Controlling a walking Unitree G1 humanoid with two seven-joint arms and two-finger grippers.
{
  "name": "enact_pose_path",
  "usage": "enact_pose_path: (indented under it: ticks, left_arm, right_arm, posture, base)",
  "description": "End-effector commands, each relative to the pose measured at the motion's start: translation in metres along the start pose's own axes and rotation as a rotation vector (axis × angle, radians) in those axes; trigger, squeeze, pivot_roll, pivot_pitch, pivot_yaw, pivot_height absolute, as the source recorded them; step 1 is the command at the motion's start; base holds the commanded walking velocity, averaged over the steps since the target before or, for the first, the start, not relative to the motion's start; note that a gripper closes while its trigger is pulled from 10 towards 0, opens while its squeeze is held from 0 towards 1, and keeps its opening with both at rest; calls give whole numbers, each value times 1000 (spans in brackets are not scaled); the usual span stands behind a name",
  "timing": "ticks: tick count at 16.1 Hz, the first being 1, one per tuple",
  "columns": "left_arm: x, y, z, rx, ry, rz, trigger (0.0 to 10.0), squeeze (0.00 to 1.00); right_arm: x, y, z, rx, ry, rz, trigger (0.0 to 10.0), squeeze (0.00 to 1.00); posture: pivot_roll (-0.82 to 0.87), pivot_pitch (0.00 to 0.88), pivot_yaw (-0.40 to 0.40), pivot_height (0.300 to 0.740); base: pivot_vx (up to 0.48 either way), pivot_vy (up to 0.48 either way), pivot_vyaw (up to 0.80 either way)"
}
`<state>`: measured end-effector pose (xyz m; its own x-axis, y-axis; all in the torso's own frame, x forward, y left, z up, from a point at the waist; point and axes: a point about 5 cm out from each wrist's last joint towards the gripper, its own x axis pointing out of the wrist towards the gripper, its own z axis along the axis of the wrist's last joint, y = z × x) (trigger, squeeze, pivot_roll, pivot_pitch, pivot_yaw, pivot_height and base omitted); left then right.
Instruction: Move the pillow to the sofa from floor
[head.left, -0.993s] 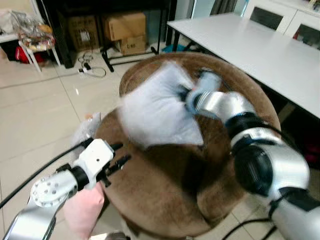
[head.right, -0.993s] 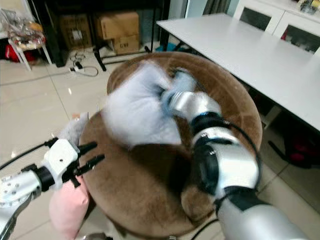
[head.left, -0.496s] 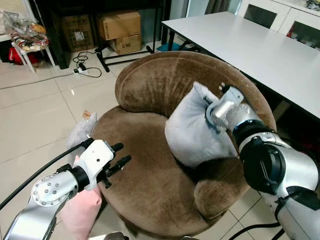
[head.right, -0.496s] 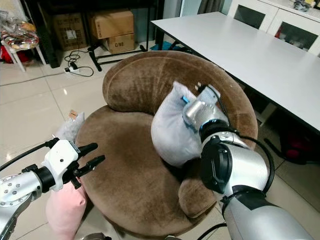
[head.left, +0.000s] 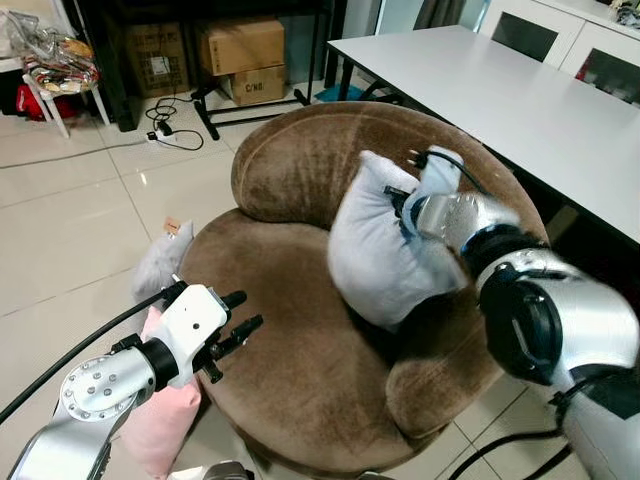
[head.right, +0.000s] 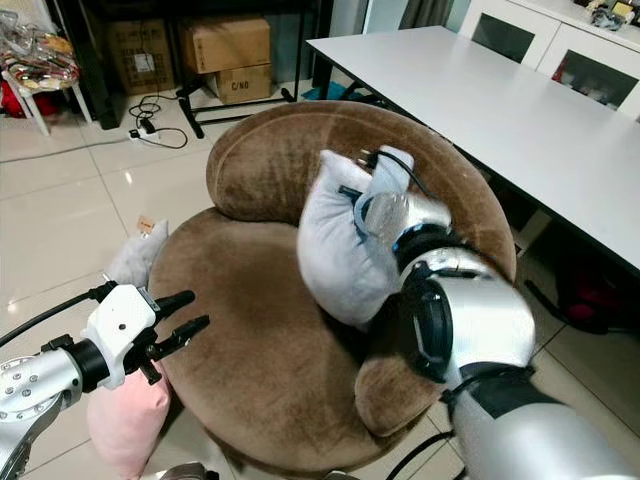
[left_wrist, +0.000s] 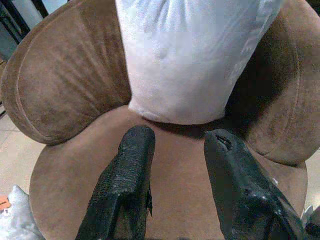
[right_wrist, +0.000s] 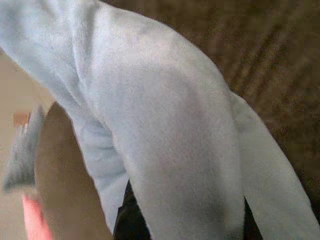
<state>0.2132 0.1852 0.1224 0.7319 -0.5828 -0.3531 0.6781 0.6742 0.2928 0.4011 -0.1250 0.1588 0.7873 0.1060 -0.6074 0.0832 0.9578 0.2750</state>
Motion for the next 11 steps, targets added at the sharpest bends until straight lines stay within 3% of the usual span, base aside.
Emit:
enact_pose_path:
  ticks: [1, 3, 6, 9, 11]
  left_arm:
    - [1, -3, 5, 8, -13, -27, 10000, 0]
    - [3, -3, 5, 15, -16, -49, 10000, 0]
    - [7, -2, 11, 8, -45, -59, 10000, 0]
    - [6, -2, 11, 8, -47, -59, 10000, 0]
    - [4, -2, 10, 4, -45, -58, 10000, 0]
  right_arm:
    - [-11, 1, 27, -26, -58, 31, 10000, 0]
    - [-16, 2, 30, -31, -5, 59, 10000, 0]
    - [-16, 0, 17, -57, 117, 48, 10000, 0]
    - [-21, 1, 15, -87, 170, 97, 10000, 0]
    - [-33, 6, 18, -231, 197, 206, 10000, 0]
  posture:
    - [63, 0, -115, 740]
    - [46, 0, -103, 740]
    - [42, 0, -101, 740]
    - [47, 0, -107, 740]
    - [47, 0, -107, 740]
  base:
    - [0, 0, 0]
    - [0, 0, 0]
    - [0, 0, 0]
    - [0, 0, 0]
    - [0, 0, 0]
